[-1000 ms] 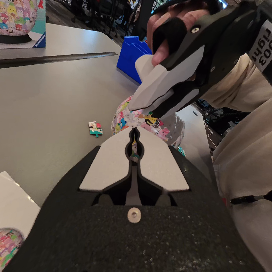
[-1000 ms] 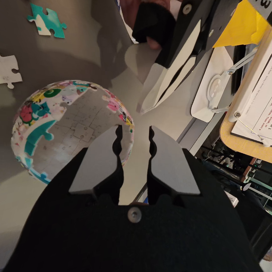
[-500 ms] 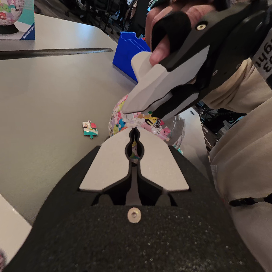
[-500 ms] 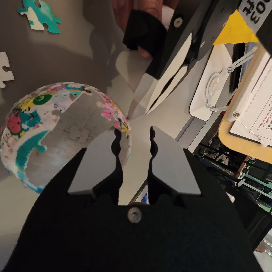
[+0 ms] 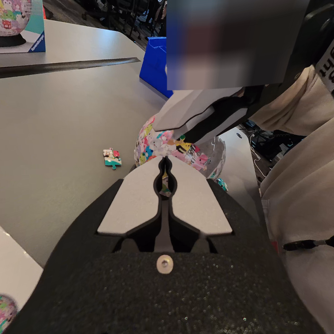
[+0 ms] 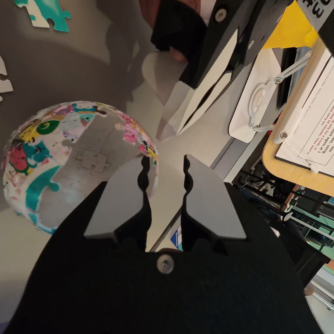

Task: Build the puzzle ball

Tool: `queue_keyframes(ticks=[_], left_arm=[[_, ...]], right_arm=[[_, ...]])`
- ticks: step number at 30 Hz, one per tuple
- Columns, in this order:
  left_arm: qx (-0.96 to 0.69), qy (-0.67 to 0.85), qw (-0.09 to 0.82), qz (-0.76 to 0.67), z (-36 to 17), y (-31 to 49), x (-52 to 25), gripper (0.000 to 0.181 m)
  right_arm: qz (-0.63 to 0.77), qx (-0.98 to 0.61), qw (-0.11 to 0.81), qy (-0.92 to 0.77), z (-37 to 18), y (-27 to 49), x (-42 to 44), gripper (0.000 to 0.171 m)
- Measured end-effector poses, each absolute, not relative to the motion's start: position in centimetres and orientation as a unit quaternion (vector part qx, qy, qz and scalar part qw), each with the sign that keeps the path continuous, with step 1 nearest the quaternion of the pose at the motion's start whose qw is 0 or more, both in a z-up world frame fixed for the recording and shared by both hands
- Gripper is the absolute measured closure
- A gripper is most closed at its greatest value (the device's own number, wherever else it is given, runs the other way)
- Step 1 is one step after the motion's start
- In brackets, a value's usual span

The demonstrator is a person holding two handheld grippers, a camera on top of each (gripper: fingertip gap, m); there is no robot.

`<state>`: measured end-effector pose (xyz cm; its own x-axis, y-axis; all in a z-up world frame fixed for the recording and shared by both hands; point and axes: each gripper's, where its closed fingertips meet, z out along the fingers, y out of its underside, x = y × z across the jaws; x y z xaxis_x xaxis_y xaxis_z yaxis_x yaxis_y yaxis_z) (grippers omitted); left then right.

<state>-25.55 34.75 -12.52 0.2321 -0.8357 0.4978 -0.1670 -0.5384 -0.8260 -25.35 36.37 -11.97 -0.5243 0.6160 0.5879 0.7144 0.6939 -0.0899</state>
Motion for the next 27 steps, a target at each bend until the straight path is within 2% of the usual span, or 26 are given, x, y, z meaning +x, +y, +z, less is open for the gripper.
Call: queue_keyframes(ticks=[11, 16, 20, 23, 24, 26, 27], left_arm=[[-0.718, 0.352, 0.328, -0.503, -12.7, 34.8, -25.4, 0.181], [-0.722, 0.331, 0.336, -0.507, -12.2, 35.3, -26.8, 0.181], [-0.734, 0.324, 0.321, -0.504, -13.2, 34.9, -27.3, 0.181], [-0.74, 0.329, 0.311, -0.497, -13.9, 34.0, -26.9, 0.181], [-0.742, 0.331, 0.309, -0.494, -14.2, 33.8, -26.9, 0.181], [-0.744, 0.336, 0.305, -0.491, -14.6, 33.7, -27.0, 0.181], [-0.741, 0.343, 0.296, -0.496, -14.7, 33.4, -27.0, 0.177]], right_arm=[[-0.093, -0.405, 0.312, -0.854, -11.2, 36.7, -24.2, 0.134], [-0.042, -0.5, 0.362, -0.786, -7.9, 36.8, -21.1, 0.136], [0.05, -0.608, 0.339, -0.716, -8.0, 35.2, -19.3, 0.138], [0.172, -0.689, 0.314, -0.63, -8.1, 33.2, -19.2, 0.128], [0.22, -0.71, 0.314, -0.591, -8.3, 32.7, -19.0, 0.12], [0.295, -0.755, 0.299, -0.504, -9.8, 31.7, -17.7, 0.067], [0.31, -0.774, 0.286, -0.471, -10.9, 31.1, -16.7, 0.063]])
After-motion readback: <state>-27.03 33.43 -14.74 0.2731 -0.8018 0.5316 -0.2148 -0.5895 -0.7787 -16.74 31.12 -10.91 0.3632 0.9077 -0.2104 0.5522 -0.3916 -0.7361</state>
